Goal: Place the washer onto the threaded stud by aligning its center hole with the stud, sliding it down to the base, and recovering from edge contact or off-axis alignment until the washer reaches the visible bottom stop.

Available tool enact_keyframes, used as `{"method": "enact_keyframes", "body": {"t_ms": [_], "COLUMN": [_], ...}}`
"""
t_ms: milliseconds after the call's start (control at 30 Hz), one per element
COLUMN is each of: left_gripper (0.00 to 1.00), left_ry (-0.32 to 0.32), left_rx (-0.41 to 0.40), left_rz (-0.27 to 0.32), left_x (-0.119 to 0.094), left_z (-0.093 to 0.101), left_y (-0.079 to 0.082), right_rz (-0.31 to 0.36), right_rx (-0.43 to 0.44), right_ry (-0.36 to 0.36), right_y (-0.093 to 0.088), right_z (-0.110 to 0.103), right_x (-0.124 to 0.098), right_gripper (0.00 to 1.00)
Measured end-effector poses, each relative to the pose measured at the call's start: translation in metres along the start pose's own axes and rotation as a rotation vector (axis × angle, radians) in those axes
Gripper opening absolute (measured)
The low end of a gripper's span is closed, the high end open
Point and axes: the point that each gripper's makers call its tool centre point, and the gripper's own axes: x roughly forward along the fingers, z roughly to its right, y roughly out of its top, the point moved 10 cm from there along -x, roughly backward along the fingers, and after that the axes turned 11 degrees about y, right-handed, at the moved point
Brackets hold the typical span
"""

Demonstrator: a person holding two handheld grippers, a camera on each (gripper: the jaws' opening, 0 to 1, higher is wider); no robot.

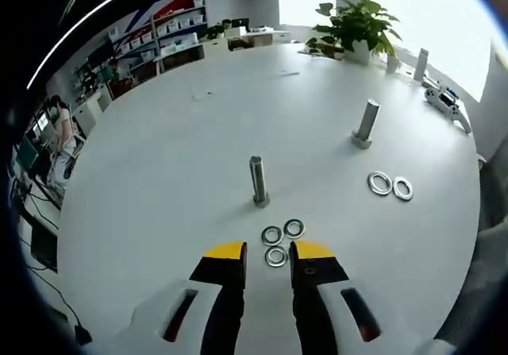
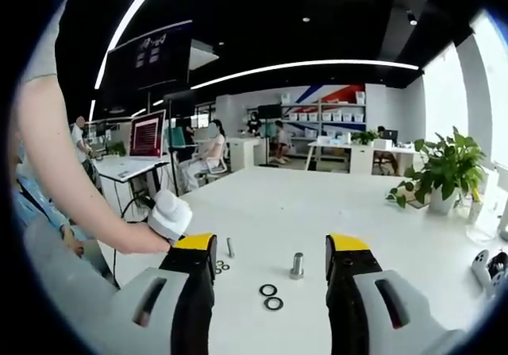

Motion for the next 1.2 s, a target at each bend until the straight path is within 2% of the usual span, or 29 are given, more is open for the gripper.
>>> {"method": "enact_keyframes", "body": {"t_ms": [433,633,1033,1133,1200], "left_gripper": [0.17,0.16,0.12,0.11,0.11], "left_ry": [-0.007,-0.011,-0.026,-0.032,-0.028], "left_rx": [0.029,0.058,0.108,0.053,0.047], "left_rz": [0.003,0.008,0.019,0.016,0.016], "left_x": [0.011,0.003,0.0,0.0,0.001], "left_z": [-0.001,0.004,0.007,0.004,0.002], "left_y": [0.0,0.003,0.006,0.004,0.004], "right_rz": [0.0,-0.003,-0.007,-0.008,-0.008], "right_rx": [0.022,0.018,0.016,0.013,0.014], "right_ry": [-0.009,-0.004,-0.004,-0.004,-0.005], "right_y": [-0.001,-0.001,-0.001,-0.001,-0.001], "right_z": [0.003,0.001,0.002,0.001,0.002], "right_x": [-0.001,-0.001,-0.002,-0.002,-0.002], "right_gripper": [0.57,0.57,0.57,0.56,0.56]}}
